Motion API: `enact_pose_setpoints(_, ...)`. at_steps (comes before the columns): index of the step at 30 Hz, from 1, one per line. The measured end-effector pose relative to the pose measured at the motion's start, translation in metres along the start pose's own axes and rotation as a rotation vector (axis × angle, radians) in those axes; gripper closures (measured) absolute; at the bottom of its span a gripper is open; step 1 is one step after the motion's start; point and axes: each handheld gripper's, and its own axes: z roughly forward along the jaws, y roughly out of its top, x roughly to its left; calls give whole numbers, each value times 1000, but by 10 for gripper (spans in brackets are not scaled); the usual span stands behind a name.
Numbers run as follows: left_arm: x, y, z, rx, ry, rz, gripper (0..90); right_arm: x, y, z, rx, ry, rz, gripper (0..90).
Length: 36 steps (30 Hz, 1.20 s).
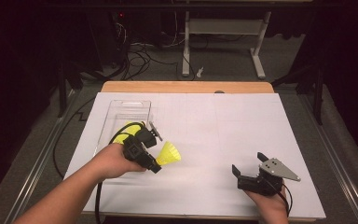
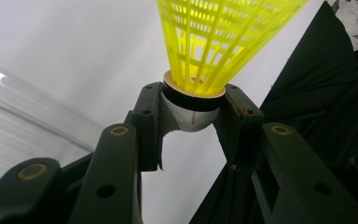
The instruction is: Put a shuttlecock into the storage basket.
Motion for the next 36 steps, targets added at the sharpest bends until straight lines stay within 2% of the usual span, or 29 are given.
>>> enact_pose_setpoints(11,17,5,-22,-22,25,-11,639,-1,0,0,1,-2,1,1)
enact_pose_setpoints(24,41,6,-34,-38,52,-34,639,-1,0,0,-2,-6,0,1)
enact_pose_setpoints(33,68,6,-40,-61,89,-99,639,-2,0,0,-2,-9,2,1)
enact_pose_setpoints(35,75,6,-42,-61,97,-101,639,-2,0,0,-2,-8,1,1)
enact_pose_setpoints(36,78,5,-42,-63,101,-116,639,-2,0,0,-2,-8,0,1)
